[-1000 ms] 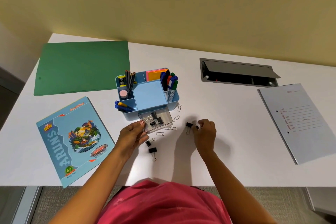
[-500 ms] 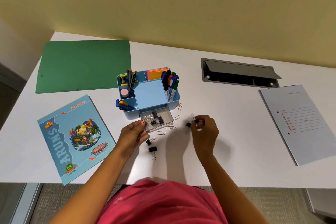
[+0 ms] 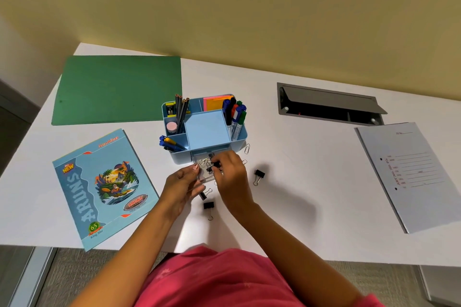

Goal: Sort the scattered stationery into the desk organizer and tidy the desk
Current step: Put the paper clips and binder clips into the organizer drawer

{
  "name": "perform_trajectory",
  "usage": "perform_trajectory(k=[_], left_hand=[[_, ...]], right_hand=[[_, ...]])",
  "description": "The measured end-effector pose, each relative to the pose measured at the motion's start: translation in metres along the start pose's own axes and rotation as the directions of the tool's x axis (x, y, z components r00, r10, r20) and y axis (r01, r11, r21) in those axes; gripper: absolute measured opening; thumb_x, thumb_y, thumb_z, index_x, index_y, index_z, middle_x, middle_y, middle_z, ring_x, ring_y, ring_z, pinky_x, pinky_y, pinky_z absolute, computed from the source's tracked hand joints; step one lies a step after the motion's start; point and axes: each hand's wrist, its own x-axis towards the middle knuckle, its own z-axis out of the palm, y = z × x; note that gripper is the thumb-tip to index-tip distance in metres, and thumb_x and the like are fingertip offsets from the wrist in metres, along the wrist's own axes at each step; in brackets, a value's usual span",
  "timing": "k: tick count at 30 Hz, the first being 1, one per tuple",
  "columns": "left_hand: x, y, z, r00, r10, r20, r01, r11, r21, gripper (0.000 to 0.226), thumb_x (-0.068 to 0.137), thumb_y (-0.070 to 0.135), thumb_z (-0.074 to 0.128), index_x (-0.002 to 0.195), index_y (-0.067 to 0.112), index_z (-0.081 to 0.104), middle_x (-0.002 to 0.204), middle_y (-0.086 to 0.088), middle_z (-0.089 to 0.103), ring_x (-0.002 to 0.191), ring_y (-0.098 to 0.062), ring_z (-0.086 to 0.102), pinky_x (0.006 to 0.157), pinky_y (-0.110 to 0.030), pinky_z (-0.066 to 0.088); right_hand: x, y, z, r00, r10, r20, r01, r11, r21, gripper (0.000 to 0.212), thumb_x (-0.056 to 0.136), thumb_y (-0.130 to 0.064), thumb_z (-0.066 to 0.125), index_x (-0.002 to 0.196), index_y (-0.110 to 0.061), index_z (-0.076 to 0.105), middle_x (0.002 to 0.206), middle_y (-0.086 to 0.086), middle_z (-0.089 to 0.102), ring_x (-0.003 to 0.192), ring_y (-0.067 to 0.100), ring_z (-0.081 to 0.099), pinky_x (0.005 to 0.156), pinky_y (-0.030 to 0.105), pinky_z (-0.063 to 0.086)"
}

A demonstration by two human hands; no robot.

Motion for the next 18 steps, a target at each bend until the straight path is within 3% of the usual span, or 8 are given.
perform_trajectory(k=[4, 8, 10, 12, 14, 18], left_hand=[[0.0, 0.0, 0.0, 1.0, -0.008, -0.017, 0.008, 1.0, -0.005, 0.031, 0.092, 0.017, 0.059, 0.117, -0.001, 0.061, 0.11, -0.018, 0.068, 0.107, -0.036, 0.064, 0.088, -0.042, 0.054], [-0.001, 0.001, 0.001, 1.0, -0.01, -0.008, 0.01, 1.0, -0.019, 0.03, 0.092, 0.016, 0.059, 0.117, 0.0, 0.062, 0.104, -0.011, 0.067, 0.1, -0.03, 0.065, 0.081, -0.037, 0.057], [-0.001, 0.001, 0.0, 1.0, -0.009, 0.003, 0.009, 1.0, -0.027, 0.031, 0.092, 0.016, 0.059, 0.118, -0.001, 0.061, 0.101, -0.009, 0.067, 0.094, -0.028, 0.064, 0.078, -0.035, 0.057], [-0.001, 0.001, -0.001, 1.0, -0.011, 0.009, 0.011, 1.0, -0.027, 0.031, 0.092, 0.016, 0.059, 0.117, -0.001, 0.061, 0.1, -0.01, 0.067, 0.096, -0.029, 0.063, 0.077, -0.035, 0.057], [-0.002, 0.002, 0.0, 1.0, -0.014, 0.01, 0.014, 1.0, -0.025, 0.03, 0.092, 0.016, 0.059, 0.117, -0.001, 0.061, 0.101, -0.01, 0.067, 0.1, -0.031, 0.063, 0.078, -0.036, 0.057], [-0.002, 0.003, 0.0, 1.0, -0.018, 0.008, 0.018, 0.999, -0.026, 0.029, 0.092, 0.015, 0.059, 0.116, 0.0, 0.062, 0.105, -0.012, 0.067, 0.102, -0.032, 0.063, 0.078, -0.036, 0.056]], right_hand=[[-0.002, 0.0, 0.003, 1.0, 0.012, 0.005, -0.012, 1.0, 0.005, 0.01, 0.082, 0.005, 0.057, 0.087, -0.001, 0.062, 0.086, 0.012, 0.06, 0.08, 0.023, 0.054, 0.07, 0.034, 0.049], [-0.002, 0.005, -0.012, 0.998, -0.02, -0.064, 0.014, 0.995, -0.101, 0.015, 0.087, 0.002, 0.05, 0.086, 0.0, 0.064, 0.086, 0.012, 0.063, 0.082, 0.022, 0.057, 0.07, 0.026, 0.05], [-0.003, 0.019, -0.022, 0.993, 0.057, -0.102, -0.069, 0.99, -0.119, 0.022, 0.081, 0.01, 0.047, 0.088, -0.001, 0.065, 0.087, 0.012, 0.064, 0.085, 0.02, 0.054, 0.074, 0.024, 0.047], [-0.01, 0.039, -0.032, 0.988, 0.139, -0.072, -0.146, 0.983, -0.107, 0.039, 0.067, 0.022, 0.049, 0.089, -0.005, 0.065, 0.092, 0.007, 0.063, 0.09, 0.016, 0.051, 0.078, 0.024, 0.043], [-0.019, 0.06, -0.041, 0.991, 0.133, -0.016, -0.134, 0.983, -0.124, 0.052, 0.058, 0.027, 0.049, 0.092, -0.008, 0.067, 0.098, 0.004, 0.064, 0.095, 0.015, 0.053, 0.08, 0.02, 0.044], [-0.034, 0.092, -0.054, 0.98, 0.127, 0.15, -0.092, 0.97, -0.223, 0.056, 0.067, 0.023, 0.054, 0.108, -0.012, 0.068, 0.127, 0.005, 0.059, 0.117, 0.023, 0.053, 0.089, 0.029, 0.05]])
